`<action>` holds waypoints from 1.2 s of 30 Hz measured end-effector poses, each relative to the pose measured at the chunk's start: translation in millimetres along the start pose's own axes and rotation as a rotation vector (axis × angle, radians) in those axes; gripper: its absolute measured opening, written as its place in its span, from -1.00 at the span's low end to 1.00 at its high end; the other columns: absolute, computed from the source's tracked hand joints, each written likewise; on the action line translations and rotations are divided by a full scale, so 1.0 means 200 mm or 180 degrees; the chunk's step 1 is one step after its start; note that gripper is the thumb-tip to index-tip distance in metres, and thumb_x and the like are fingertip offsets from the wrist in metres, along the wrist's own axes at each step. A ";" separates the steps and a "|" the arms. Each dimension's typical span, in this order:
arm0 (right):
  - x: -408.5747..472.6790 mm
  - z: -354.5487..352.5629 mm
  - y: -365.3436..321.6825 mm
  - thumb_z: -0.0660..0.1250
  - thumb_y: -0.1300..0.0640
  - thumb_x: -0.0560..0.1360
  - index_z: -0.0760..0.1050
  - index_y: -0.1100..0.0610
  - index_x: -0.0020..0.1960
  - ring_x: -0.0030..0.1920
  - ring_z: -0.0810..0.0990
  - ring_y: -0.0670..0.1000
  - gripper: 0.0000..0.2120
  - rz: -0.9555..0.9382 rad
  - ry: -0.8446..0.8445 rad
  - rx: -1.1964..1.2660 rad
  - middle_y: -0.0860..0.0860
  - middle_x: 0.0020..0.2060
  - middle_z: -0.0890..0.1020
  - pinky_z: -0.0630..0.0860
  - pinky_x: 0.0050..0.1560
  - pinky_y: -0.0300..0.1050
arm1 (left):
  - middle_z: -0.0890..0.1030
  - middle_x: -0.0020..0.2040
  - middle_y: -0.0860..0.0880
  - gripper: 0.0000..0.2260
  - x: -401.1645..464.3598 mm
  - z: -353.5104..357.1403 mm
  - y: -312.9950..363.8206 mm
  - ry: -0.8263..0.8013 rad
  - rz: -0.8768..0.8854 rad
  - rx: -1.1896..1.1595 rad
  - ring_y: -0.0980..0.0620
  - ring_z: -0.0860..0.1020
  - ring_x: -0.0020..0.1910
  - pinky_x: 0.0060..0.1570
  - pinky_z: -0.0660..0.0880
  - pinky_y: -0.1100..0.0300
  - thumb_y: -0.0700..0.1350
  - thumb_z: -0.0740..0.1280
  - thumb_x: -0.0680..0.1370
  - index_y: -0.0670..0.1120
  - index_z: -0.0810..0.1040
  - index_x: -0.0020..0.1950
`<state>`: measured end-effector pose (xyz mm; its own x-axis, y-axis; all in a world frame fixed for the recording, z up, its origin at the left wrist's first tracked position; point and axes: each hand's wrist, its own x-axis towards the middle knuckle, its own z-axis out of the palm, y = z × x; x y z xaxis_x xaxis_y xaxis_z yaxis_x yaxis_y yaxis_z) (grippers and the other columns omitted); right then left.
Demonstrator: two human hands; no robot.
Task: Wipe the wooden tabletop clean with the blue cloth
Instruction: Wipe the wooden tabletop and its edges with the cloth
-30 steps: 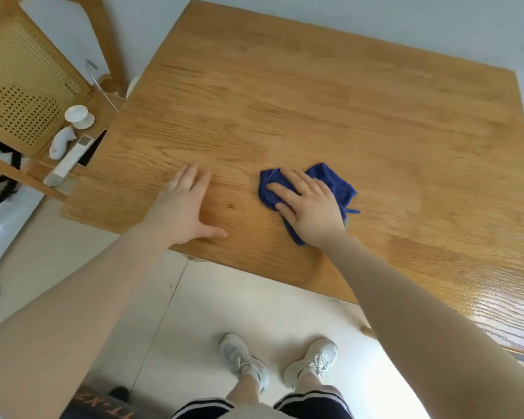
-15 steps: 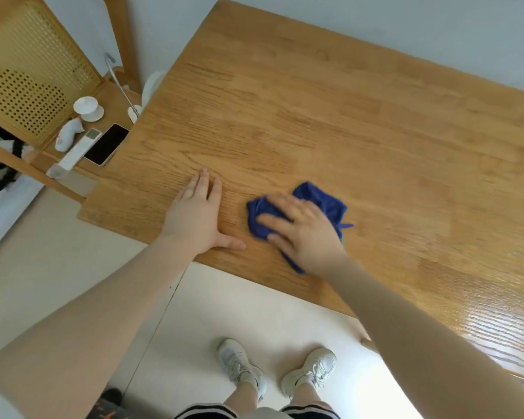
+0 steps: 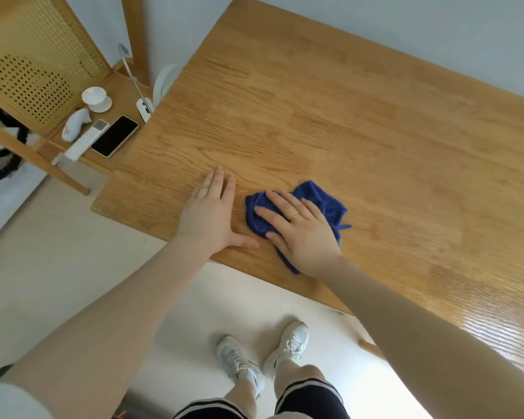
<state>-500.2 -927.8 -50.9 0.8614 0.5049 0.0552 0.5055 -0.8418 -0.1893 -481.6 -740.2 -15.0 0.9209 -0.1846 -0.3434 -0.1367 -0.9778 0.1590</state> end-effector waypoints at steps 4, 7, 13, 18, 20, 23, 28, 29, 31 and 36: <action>0.28 -0.01 0.12 0.05 -0.12 0.58 0.07 -0.04 0.50 0.47 0.16 0.06 -0.48 0.0820 -0.0003 0.0128 0.01 0.47 0.22 0.13 0.42 0.10 | -0.23 0.54 -0.08 0.19 -0.01 0.04 -0.02 0.0047 0.0012 -0.0078 -0.02 -0.18 0.52 0.46 -0.13 0.11 0.44 0.35 0.19 -0.08 -0.22 0.53; 0.37 0.00 0.15 0.03 -0.12 0.59 -0.05 -0.03 0.51 0.50 0.02 0.03 -0.44 0.1047 -0.0116 0.0012 -0.03 0.51 0.08 -0.01 0.44 0.06 | -0.23 0.54 -0.07 0.19 -0.01 0.04 -0.02 0.0016 -0.0036 -0.0089 0.00 -0.18 0.52 0.46 -0.13 0.12 0.45 0.35 0.18 -0.07 -0.22 0.53; 0.12 0.04 -0.01 0.02 -0.15 0.52 0.16 0.01 0.47 0.43 0.25 0.10 -0.45 0.0027 -0.0263 -0.0031 0.03 0.46 0.26 0.20 0.37 0.16 | -0.14 0.56 0.01 0.08 0.00 -0.08 -0.06 -0.0395 0.0116 -0.0060 0.02 -0.07 0.53 0.46 0.05 0.09 0.39 0.37 0.25 -0.02 -0.13 0.54; 0.34 0.00 0.14 -0.01 -0.11 0.56 0.26 -0.08 0.43 0.41 0.31 0.10 -0.55 -0.0255 -0.0257 -0.0006 0.01 0.43 0.32 0.24 0.33 0.15 | 0.02 0.55 0.02 -0.07 0.07 -0.21 -0.16 -0.0408 0.0312 -0.0061 0.03 0.01 0.52 0.45 0.05 0.11 0.30 0.35 0.36 -0.02 -0.04 0.54; 0.47 0.00 0.14 -0.01 -0.11 0.59 0.16 -0.11 0.46 0.47 0.15 0.06 -0.56 0.0354 -0.0243 0.0104 -0.02 0.48 0.19 0.10 0.41 0.11 | -0.15 0.56 0.00 -0.04 0.08 -0.17 -0.15 -0.0286 0.0180 0.0049 -0.02 -0.08 0.52 0.46 0.00 0.02 0.30 0.36 0.35 0.00 -0.10 0.54; 0.54 0.04 0.06 -0.06 -0.11 0.61 0.02 -0.11 0.50 0.51 -0.04 0.03 -0.54 0.0819 -0.0392 0.0097 -0.05 0.52 0.03 -0.09 0.45 0.05 | -0.39 0.49 -0.06 0.08 0.07 -0.13 -0.15 -0.0381 -0.0301 0.0078 -0.10 -0.24 0.51 0.46 -0.11 -0.04 0.29 0.41 0.31 -0.01 -0.25 0.53; 0.38 0.04 -0.04 -0.12 -0.12 0.54 0.20 -0.08 0.45 0.45 0.20 0.11 -0.49 -0.0140 -0.0534 0.0057 0.02 0.47 0.23 0.09 0.41 0.11 | -0.39 0.50 -0.06 0.10 0.12 -0.18 -0.25 -0.0423 -0.0699 -0.0188 -0.11 -0.26 0.50 0.45 -0.13 -0.06 0.27 0.45 0.28 0.03 -0.24 0.53; 0.35 0.04 -0.04 -0.07 -0.11 0.53 0.24 -0.08 0.43 0.43 0.25 0.11 -0.51 -0.0286 -0.0527 0.0069 0.01 0.45 0.27 0.13 0.39 0.12 | -0.39 0.50 -0.09 0.11 0.13 -0.18 -0.28 -0.0406 -0.0767 -0.0099 -0.12 -0.29 0.49 0.44 -0.19 -0.06 0.29 0.44 0.27 0.03 -0.24 0.53; 0.35 0.03 0.01 -0.01 -0.11 0.53 0.27 -0.09 0.41 0.40 0.31 0.11 -0.54 -0.0685 -0.0641 0.0102 0.01 0.43 0.32 0.20 0.36 0.13 | -0.40 0.48 -0.16 0.16 0.12 -0.16 -0.30 -0.0429 -0.1005 0.0154 -0.16 -0.38 0.46 0.39 -0.34 -0.10 0.38 0.41 0.22 0.01 -0.27 0.53; 0.75 -0.01 0.15 -0.03 -0.12 0.59 0.16 -0.10 0.46 0.48 0.10 0.06 -0.55 0.0178 -0.0384 0.0088 -0.01 0.49 0.16 0.08 0.41 0.11 | -0.27 0.52 -0.19 0.18 0.14 -0.14 -0.33 -0.0468 -0.1247 0.0164 -0.14 -0.27 0.50 0.42 -0.30 -0.14 0.46 0.33 0.21 -0.01 -0.31 0.51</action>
<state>-356.4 -878.5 -46.4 0.8752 0.4780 -0.0744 0.4539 -0.8646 -0.2157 -435.8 -677.1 -9.0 0.8455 0.1935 -0.4977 0.1919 -0.9799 -0.0550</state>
